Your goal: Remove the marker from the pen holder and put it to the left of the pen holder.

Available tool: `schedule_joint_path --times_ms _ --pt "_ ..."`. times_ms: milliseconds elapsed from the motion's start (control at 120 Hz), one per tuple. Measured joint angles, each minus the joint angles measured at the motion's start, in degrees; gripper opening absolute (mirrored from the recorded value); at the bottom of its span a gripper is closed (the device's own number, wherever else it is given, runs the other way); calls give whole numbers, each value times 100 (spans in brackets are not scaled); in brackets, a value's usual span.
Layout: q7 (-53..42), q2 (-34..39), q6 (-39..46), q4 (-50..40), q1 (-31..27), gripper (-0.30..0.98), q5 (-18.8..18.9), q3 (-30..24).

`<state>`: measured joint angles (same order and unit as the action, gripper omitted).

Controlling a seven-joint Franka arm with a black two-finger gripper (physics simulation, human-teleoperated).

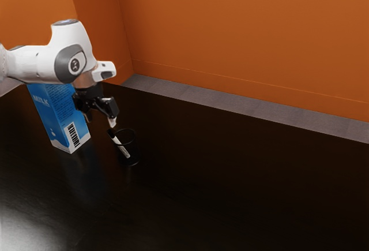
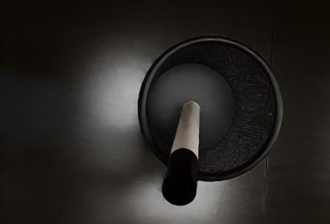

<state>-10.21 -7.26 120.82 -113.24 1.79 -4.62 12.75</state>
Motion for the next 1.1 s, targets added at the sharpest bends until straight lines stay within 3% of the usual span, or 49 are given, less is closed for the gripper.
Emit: schedule_joint_path --times_ms 558,833,1100 --pt "296 -559 584 -64 52 68 -145 0" --pt "328 -532 588 -113 68 14 -110 -10" --pt "394 -452 592 -111 200 -4 -45 -11"
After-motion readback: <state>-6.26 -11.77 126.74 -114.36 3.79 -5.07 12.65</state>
